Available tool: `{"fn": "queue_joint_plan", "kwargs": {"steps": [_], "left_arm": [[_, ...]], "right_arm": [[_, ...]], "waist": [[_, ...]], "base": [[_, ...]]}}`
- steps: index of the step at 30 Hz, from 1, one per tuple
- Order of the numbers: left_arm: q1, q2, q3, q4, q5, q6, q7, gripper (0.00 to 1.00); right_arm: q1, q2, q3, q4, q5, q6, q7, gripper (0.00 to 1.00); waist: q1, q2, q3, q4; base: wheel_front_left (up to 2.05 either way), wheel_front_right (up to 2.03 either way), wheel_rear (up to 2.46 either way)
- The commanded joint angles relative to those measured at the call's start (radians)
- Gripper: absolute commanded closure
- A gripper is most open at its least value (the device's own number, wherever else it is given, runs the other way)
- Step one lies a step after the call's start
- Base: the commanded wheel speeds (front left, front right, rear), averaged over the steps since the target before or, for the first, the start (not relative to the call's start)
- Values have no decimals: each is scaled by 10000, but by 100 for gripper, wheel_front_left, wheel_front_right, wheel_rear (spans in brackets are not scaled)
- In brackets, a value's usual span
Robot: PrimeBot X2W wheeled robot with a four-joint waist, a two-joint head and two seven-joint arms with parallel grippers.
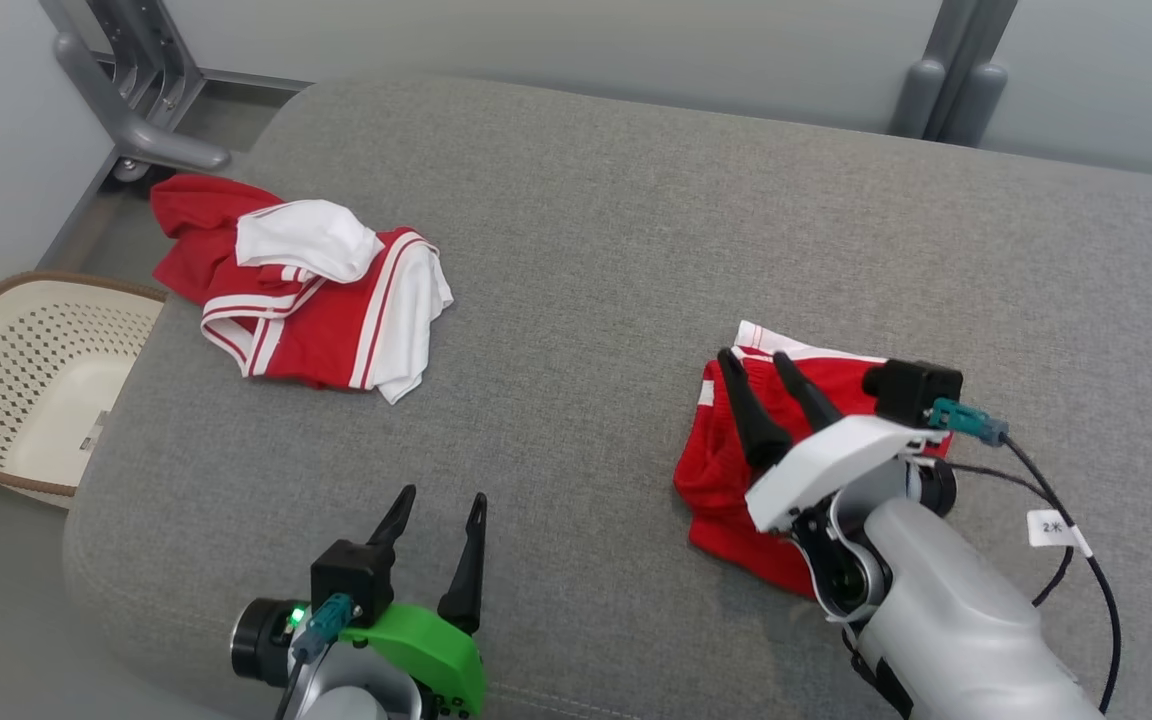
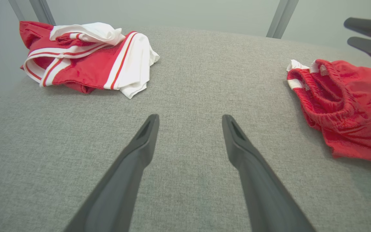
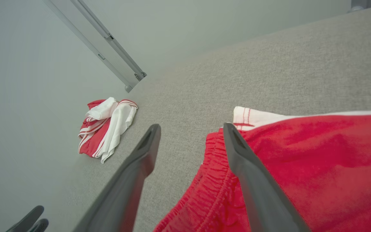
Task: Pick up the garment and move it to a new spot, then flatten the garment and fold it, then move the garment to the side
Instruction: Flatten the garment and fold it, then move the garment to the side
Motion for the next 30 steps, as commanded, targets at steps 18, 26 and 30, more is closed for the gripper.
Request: {"fn": "queue_joint_plan", "kwargs": {"steps": [18,26,30], "left_arm": [[66,31,-5,-411,-57,7,3,0],[-18,28,-45,-389,53,-23,3,0],[68,28,-92,-450,66,-17,3,0]], "right_arm": [[2270,-714,-2618,-946,-1271,-1,-38,0],[1806,-358,-2316,510,-1165,0,-8,0],[1574,-323,-1996,800,-1267,0,22,100]], "waist": [[0,0,181,-788],[0,0,300,-249],[0,0,193,-194]], "base": [[0,0,0],[0,0,0],[0,0,0]]}}
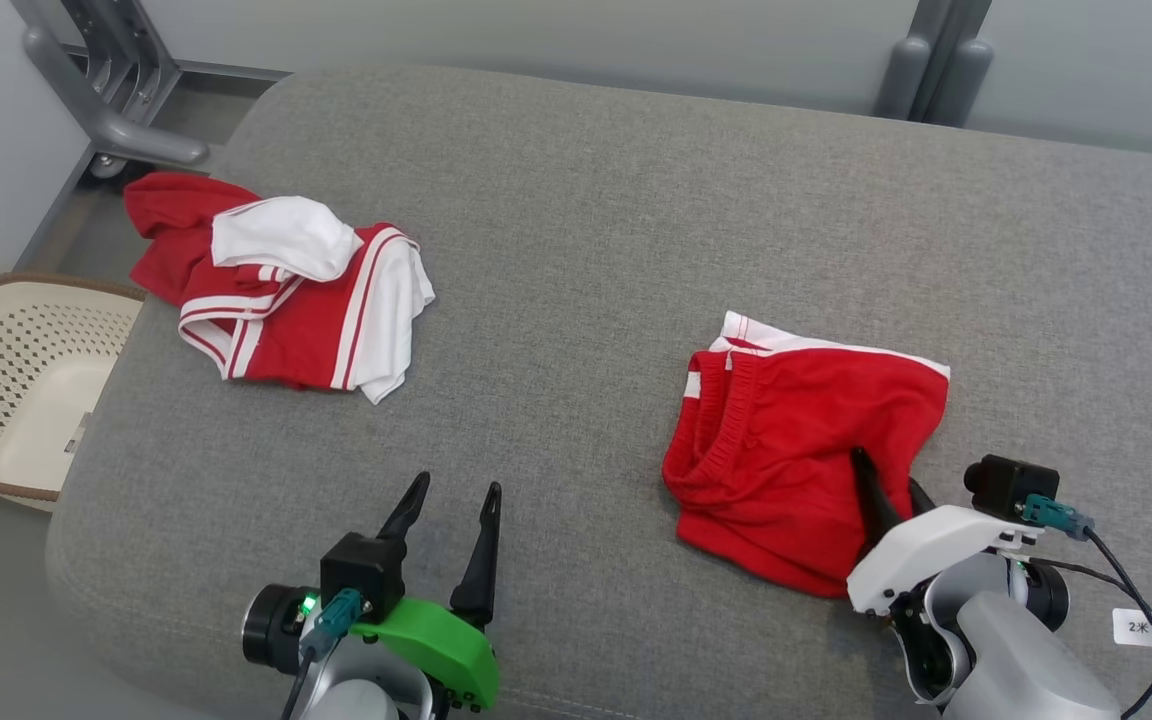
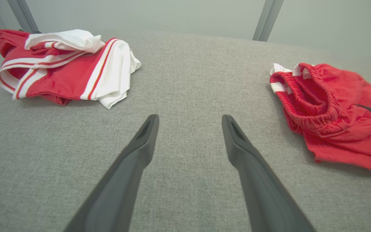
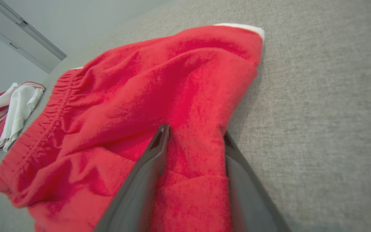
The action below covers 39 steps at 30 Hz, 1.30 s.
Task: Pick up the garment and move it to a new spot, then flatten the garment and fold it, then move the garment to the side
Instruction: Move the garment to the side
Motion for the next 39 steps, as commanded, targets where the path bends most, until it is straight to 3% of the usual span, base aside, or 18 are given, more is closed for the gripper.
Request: {"fn": "queue_joint_plan", "kwargs": {"steps": [1,10,22,27,32,39], "left_arm": [[20,28,-11,-67,58,-10,3,0],[131,30,-68,-409,234,-72,3,0],[-74,33,-142,-817,373,-196,3,0],[-238,35,-349,-987,366,-314,3,0],[-482,42,-774,-1066,500,-472,3,0],[-752,42,-1037,-1287,447,-549,3,0]], "right_arm": [[109,5,-14,55,-106,2,90,100],[137,-181,-863,-211,-830,-2,56,100],[475,152,-629,-194,-976,-1,48,100],[635,234,-245,-127,-909,-1,47,100],[667,291,-88,-128,-755,1,46,100],[482,298,82,-208,-864,1,46,100]], "waist": [[0,0,-92,-47],[0,0,-504,-1439],[0,0,-705,-5149],[0,0,-671,-6330],[0,0,-525,-6838],[0,0,-149,-6856]], "base": [[0,0,0],[0,0,0],[0,0,0],[0,0,0],[0,0,0],[0,0,0]]}}
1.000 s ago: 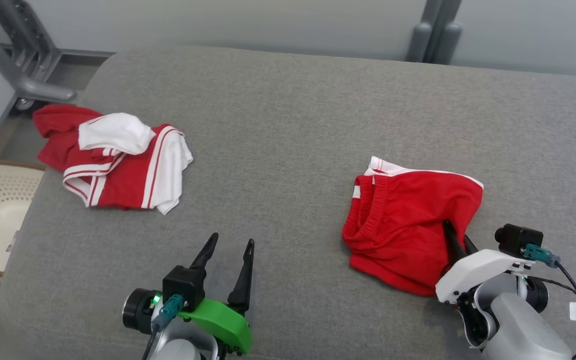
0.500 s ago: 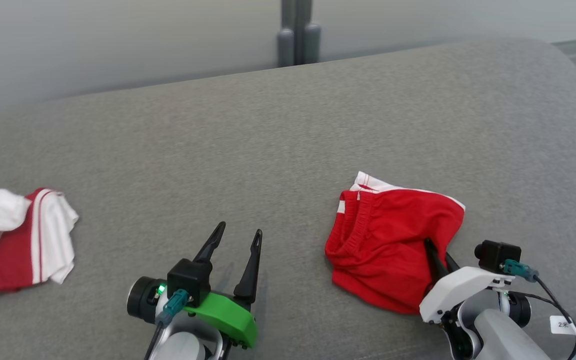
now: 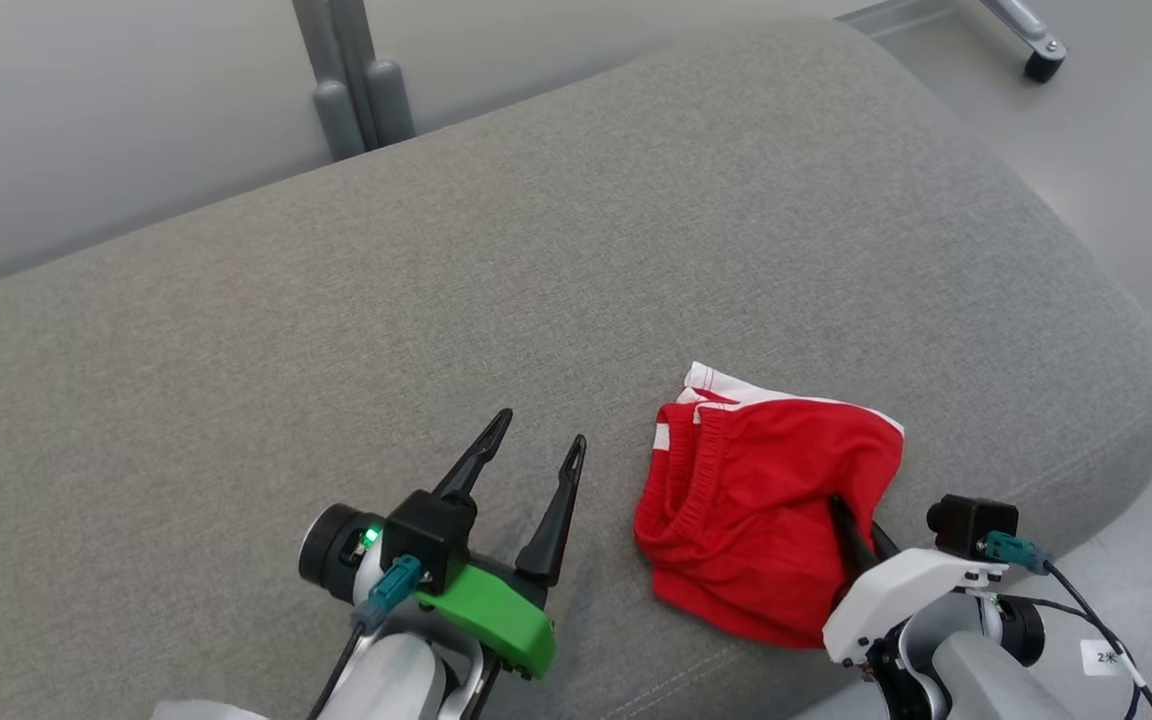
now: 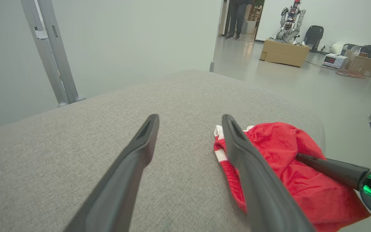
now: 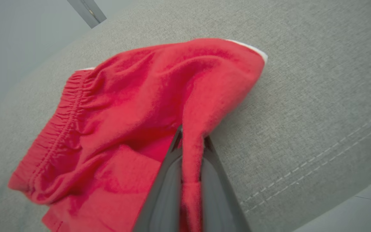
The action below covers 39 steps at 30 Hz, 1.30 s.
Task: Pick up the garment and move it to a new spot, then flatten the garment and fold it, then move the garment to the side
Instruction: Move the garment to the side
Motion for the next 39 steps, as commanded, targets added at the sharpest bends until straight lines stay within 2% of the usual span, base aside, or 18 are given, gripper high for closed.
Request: {"fn": "queue_joint_plan", "kwargs": {"steps": [1,7,11,15,22,23,32,33,34,35,39], "left_arm": [[-222,61,-50,-76,29,-55,3,0],[-489,61,-275,-201,161,-123,3,0],[-758,58,-300,-260,352,-193,3,0],[-1018,59,-227,-455,586,-240,3,0],[-1286,55,-126,-884,855,-307,3,0],[-1286,55,-126,-884,855,-307,3,0],[-1078,52,129,-1027,1086,-394,3,0],[-1069,50,143,-1027,1096,-400,3,0],[-1050,49,163,-1018,1109,-414,3,0],[-1037,50,184,-999,1134,-427,3,0],[-1082,49,243,-901,1168,-463,3,0]], "right_arm": [[-190,-17,95,-68,-128,-1,-26,100],[-1162,-341,518,-268,-557,-1,-27,100],[-2232,-787,671,-303,-886,-1,-27,100],[-3413,-1500,752,113,-1264,-1,-27,100],[-5308,-3170,832,1871,-1755,-3,-1,100],[-5308,-3170,832,1871,-1755,-3,-1,100],[-6725,-4978,164,3719,-2080,-6,-19,100],[-6841,-5185,41,3828,-2234,-6,-23,93],[-6929,-5319,-135,3875,-2367,-7,-26,41],[-7030,-5478,-364,3861,-2505,-7,-27,0],[-7104,-5748,-1348,3768,-3480,-7,-23,0]], "waist": [[0,-1,382,-140],[0,-1,1200,412],[0,-1,1917,905],[0,-1,2621,1410],[0,-1,3567,2258],[0,-1,3567,2258],[0,-1,4114,2749],[0,-1,4136,2779],[0,-1,4145,2796],[0,-1,4161,2804],[0,-1,4174,2759]], "base": [[0,0,0],[0,0,0],[0,0,0],[0,0,0],[0,0,0],[0,0,0],[0,0,0],[0,0,0],[0,0,0],[0,0,0],[0,0,0]]}}
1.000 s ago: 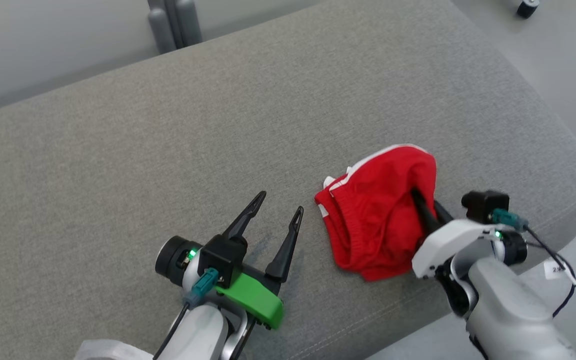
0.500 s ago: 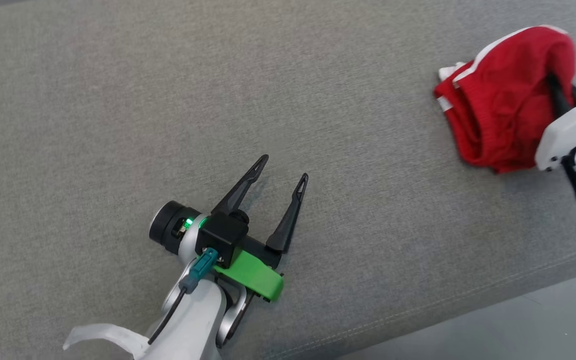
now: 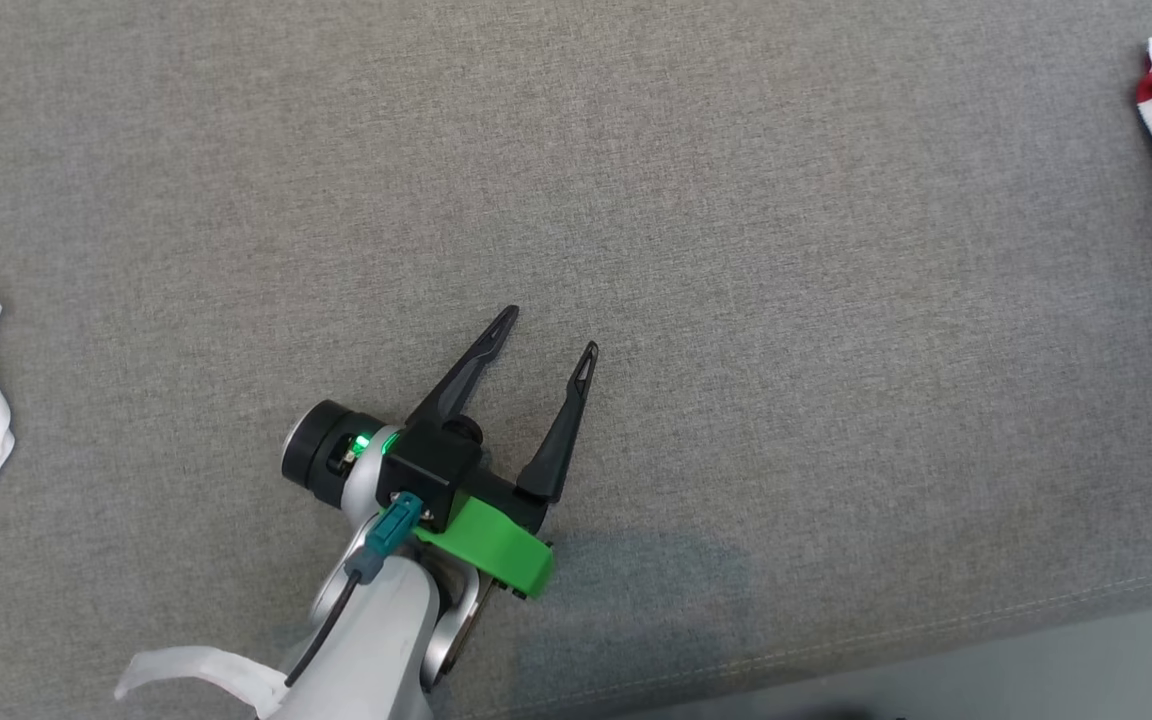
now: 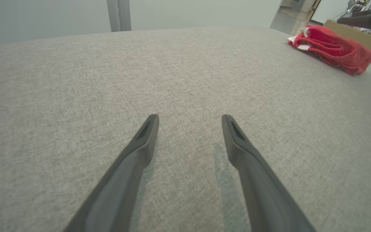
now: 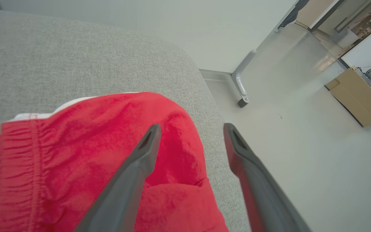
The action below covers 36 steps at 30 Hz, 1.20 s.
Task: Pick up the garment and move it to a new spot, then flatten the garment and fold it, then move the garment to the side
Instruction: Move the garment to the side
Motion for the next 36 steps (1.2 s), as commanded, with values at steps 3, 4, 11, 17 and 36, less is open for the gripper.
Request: {"fn": "queue_joint_plan", "kwargs": {"steps": [3,4,11,17,36], "left_arm": [[-32,39,7,64,-96,-50,3,0],[-40,39,24,76,-160,-43,3,0],[259,41,476,177,-361,314,3,0],[703,45,1262,532,-451,684,3,0],[2689,36,3949,1750,14,806,4,0]], "right_arm": [[188,-113,-1060,-213,-885,-15,-26,0],[334,10,-1422,-413,-1121,-15,-27,0],[2401,2406,-1948,-3828,-2222,-16,-27,0],[4345,3758,-1076,-5505,-1624,-15,-27,0],[8333,5516,-813,-7207,-1013,-15,-29,0]], "waist": [[-2,-1,-159,40],[-2,-1,-245,50],[-2,-1,-1324,204],[-2,-1,-2313,435],[-2,-1,-4969,896]], "base": [[0,0,0],[0,0,0],[0,0,0],[0,0,0],[0,0,0]]}}
